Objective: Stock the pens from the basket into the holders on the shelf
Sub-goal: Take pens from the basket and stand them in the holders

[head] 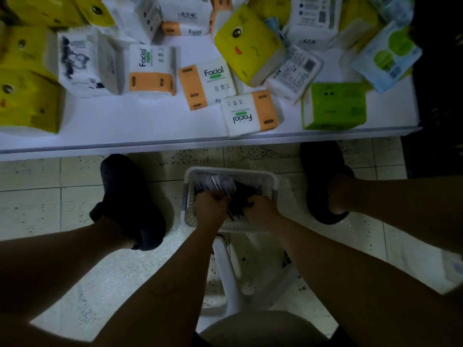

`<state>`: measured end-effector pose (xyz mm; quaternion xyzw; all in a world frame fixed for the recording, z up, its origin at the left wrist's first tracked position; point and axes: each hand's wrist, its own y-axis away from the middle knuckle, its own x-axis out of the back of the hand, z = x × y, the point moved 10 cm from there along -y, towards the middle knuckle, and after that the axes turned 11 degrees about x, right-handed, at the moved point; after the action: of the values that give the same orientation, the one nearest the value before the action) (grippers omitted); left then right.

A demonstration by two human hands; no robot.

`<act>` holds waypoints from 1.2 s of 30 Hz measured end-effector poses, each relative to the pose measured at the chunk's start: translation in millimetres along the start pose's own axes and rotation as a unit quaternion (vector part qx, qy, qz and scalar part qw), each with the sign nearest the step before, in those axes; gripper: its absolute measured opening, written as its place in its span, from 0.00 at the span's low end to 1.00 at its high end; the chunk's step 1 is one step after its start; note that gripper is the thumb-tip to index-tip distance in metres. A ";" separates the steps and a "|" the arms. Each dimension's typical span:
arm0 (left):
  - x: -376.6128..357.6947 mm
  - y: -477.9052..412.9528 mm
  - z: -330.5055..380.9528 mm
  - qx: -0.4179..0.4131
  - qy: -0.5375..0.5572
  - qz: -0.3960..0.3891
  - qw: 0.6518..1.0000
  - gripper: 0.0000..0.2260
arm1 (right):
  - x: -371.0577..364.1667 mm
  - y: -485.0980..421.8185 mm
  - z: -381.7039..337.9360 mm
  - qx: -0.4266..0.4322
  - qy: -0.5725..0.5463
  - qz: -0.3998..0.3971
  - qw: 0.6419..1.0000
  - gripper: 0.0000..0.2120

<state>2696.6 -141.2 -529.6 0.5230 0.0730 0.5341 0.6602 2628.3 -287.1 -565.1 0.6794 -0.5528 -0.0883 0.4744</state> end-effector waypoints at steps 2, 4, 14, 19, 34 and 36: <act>2.9 4.9 -7.9 0.022 0.006 -0.019 1.000 0.04 | 1.6 -7.5 0.5 0.002 0.003 0.016 1.000 0.11; 3.3 9.1 -16.6 0.054 0.035 -0.044 0.997 0.07 | -0.2 -17.0 0.4 0.012 0.045 0.005 0.999 0.14; 1.2 21.3 0.7 0.027 0.031 -0.082 0.996 0.16 | -19.1 -33.2 13.4 -0.037 0.129 -0.099 0.986 0.22; 6.7 24.8 2.8 0.014 0.026 -0.077 0.997 0.13 | -5.8 -25.4 6.7 -0.002 0.099 -0.023 0.995 0.22; 29.1 73.6 66.4 -0.066 0.111 -0.076 0.989 0.13 | 80.8 46.7 -61.6 0.144 -0.041 0.214 0.965 0.08; 33.8 82.7 73.3 -0.065 0.120 -0.075 0.988 0.11 | 89.9 59.4 -69.6 0.163 -0.081 0.228 0.956 0.20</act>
<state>2706.7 -169.4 -418.0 0.4038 0.1555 0.5460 0.7174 2667.1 -320.5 -447.4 0.5942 -0.7364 0.0586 0.3180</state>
